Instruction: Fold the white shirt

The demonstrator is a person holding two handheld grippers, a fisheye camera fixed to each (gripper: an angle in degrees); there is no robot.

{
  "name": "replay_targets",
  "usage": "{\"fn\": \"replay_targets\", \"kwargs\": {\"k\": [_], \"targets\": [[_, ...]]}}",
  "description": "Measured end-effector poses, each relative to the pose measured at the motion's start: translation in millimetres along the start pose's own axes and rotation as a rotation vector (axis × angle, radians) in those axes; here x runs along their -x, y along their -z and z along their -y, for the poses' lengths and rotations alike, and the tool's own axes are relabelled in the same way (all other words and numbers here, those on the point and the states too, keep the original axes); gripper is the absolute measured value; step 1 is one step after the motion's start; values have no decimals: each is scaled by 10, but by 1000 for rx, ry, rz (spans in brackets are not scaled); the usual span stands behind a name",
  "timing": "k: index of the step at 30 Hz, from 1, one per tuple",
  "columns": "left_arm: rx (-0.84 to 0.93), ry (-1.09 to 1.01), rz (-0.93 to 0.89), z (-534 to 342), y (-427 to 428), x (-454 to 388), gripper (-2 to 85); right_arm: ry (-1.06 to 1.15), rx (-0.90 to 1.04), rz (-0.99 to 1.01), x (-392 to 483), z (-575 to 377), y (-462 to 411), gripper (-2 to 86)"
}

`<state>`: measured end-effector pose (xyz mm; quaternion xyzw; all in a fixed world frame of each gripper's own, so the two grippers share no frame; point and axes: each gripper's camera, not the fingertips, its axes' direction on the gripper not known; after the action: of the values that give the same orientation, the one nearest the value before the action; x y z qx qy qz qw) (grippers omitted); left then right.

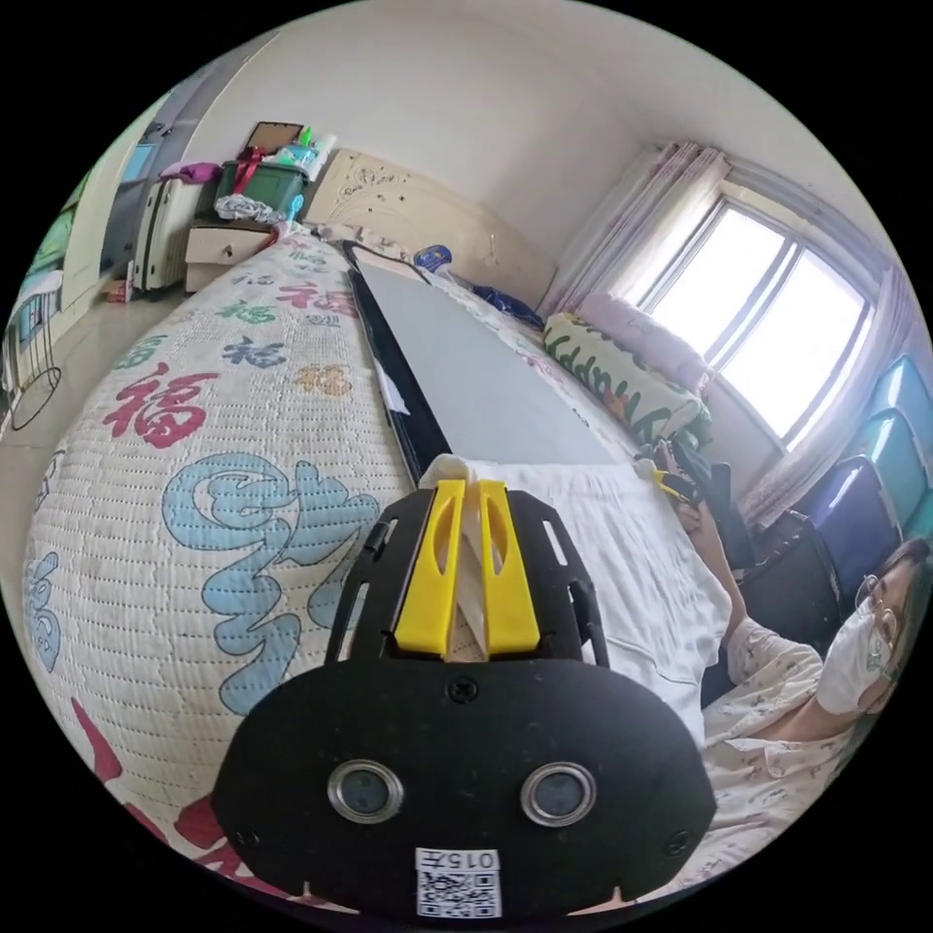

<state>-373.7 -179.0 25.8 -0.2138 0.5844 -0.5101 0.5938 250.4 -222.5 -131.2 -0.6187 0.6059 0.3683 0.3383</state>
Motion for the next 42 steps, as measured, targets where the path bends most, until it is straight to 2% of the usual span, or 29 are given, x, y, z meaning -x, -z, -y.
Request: {"fn": "replay_targets", "kwargs": {"k": [3, 7, 10, 15, 18, 20, 21, 22, 23, 24, 26, 27, 29, 30, 32, 36, 42], "targets": [[-66, 28, -43, 162, 91, 14, 15, -53, -56, 33, 5, 79, 99, 31], [-6, 31, 30, 336, -94, 70, 12, -71, -17, -84, 163, 131, -258, 28], [-9, 102, -23, 354, -196, 283, 11, -110, -15, -82, 300, 65, -483, 30], [4, 127, -76, 422, -233, 433, 11, -81, -39, -61, 856, -183, -546, 37], [39, 116, -50, 491, -290, 432, 9, -53, -126, -159, 1445, -512, -314, 41], [47, 117, -45, 519, -305, 466, 8, 56, -202, -276, 2354, -897, -92, 43], [46, 118, -46, 523, -304, 479, 8, 98, -224, -295, 2655, -1015, -48, 43], [43, 121, -49, 527, -301, 508, 8, 196, -263, -302, 3317, -1271, 9, 43], [42, 123, -52, 530, -300, 537, 8, 309, -296, -270, 4046, -1560, 14, 43], [42, 124, -52, 532, -300, 549, 8, 362, -314, -242, 4406, -1709, -1, 43], [38, 115, -47, 532, -295, 583, 8, 562, -341, -51, 5813, -2299, -209, 46], [37, 112, -43, 530, -292, 589, 8, 608, -325, 2, 6148, -2426, -303, 48], [24, 97, -31, 509, -272, 616, 8, 789, -184, 151, 7435, -2881, -887, 60], [20, 94, -29, 502, -266, 626, 8, 823, -144, 170, 7718, -2986, -1073, 64], [3, 81, -31, 466, -243, 681, 8, 886, -1, 247, 8653, -3354, -1906, 76], [-20, 76, -56, 398, -220, 826, 8, 860, 126, 240, 9613, -3852, -3164, 94], [-8, 102, -94, 287, -285, 1151, 8, 913, 155, -44, 10634, -4539, -4622, 85]]}}
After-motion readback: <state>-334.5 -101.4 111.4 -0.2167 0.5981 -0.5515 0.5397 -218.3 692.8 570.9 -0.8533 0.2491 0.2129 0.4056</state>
